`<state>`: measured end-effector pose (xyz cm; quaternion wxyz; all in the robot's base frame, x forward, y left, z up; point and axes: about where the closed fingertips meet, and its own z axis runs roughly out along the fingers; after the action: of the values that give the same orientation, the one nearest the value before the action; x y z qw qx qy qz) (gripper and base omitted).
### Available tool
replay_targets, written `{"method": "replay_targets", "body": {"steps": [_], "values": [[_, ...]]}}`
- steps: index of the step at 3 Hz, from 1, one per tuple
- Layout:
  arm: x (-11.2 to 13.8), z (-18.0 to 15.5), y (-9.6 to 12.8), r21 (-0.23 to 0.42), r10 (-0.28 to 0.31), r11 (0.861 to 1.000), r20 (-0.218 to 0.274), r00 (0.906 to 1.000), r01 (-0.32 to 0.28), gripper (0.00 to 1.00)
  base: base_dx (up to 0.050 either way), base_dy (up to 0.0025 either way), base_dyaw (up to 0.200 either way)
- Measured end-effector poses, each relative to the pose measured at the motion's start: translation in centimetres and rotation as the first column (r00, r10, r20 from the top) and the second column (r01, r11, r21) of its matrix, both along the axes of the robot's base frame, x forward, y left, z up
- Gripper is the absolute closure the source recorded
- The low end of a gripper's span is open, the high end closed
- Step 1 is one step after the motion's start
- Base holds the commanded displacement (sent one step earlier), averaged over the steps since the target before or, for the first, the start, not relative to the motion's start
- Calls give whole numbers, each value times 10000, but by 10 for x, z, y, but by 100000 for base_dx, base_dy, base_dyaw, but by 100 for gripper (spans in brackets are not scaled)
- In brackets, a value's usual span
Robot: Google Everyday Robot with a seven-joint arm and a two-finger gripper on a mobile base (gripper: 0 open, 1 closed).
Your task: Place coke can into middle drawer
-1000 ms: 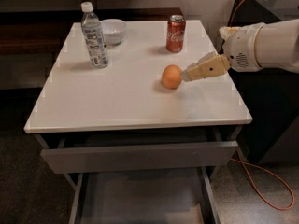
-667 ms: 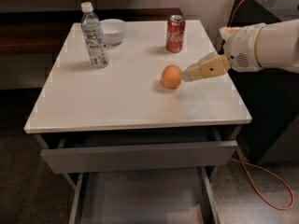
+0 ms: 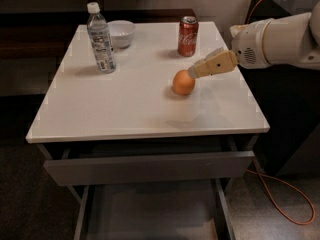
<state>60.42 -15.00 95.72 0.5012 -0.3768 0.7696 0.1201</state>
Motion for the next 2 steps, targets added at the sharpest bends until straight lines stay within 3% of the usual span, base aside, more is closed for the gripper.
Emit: {"method": "replay_targets", "body": {"steps": [2], "values": [[58,-5,4,825,-619,9946,-128,9980,627,0,0,0,0]]}}
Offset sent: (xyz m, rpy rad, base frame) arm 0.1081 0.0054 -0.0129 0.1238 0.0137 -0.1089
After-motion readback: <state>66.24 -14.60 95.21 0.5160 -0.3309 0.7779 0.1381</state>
